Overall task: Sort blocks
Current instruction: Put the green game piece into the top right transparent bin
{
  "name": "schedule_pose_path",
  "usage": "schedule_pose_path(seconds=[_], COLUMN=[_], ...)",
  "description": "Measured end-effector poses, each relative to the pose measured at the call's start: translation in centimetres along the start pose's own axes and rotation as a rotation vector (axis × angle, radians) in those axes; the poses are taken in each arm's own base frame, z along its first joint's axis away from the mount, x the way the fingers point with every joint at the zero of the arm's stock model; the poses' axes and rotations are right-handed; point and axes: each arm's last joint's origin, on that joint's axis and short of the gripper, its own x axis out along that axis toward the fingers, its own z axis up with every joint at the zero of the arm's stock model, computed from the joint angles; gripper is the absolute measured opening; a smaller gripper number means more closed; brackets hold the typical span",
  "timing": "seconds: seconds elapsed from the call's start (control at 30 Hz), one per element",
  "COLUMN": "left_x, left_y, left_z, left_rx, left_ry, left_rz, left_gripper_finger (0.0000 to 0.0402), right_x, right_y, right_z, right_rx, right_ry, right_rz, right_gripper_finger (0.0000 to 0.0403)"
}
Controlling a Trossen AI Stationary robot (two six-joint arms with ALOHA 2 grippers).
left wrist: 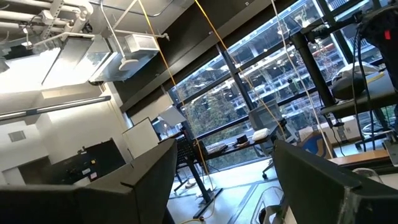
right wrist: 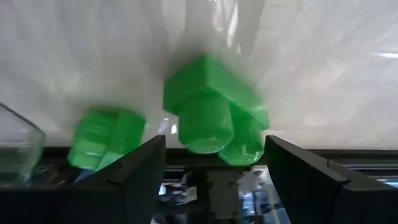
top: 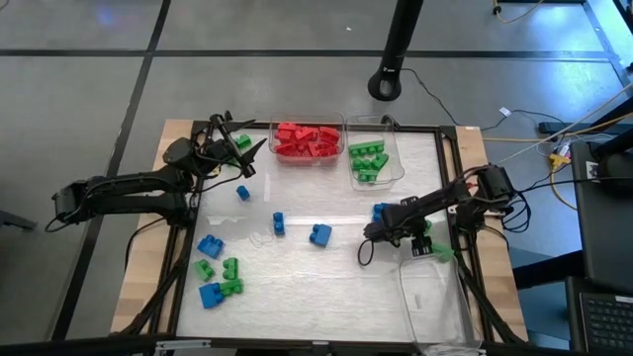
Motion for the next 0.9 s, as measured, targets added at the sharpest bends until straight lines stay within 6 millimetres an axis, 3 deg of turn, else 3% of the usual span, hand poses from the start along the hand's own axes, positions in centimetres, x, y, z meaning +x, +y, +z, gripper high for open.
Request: schedule_pose_path(seconds=[0.17, 0.47, 0.57, 0.73, 0.9], left_x=[0.0, 0.0, 0.0, 0.0, 0.0], left_y=[0.0, 0.0, 0.0, 0.0, 0.0], left_z=[0.0, 0.0, 0.0, 0.0, 0.0], left_rx=[0.0, 0.014, 0.013, 0.013, 0.012], left_ry=[0.003, 0.003, 0.003, 0.003, 0.002], left_rz=[-0.002, -0.002, -0.002, -0.001, -0.002], left_gripper_finger=[0.0253, 0.0253, 0.0253, 0.0253, 0.0253], right_x=[0.9, 2.0, 2.0, 1.9, 1.1], right_y=[-0.6, -0.8, -0.9, -0.9, -0.8], right_z=[-0.1, 0.5, 0.9, 1.0, 1.2], right_rx=[0.025, -0.054, -0.084, -0.096, -0.099], right_ry=[0.018, -0.055, -0.093, -0.097, -0.124], right_rz=[0.05, -0.03, -0.058, -0.059, -0.06], right_gripper_finger=[0.0272, 0.0264, 0.0231, 0.0138, 0.0131])
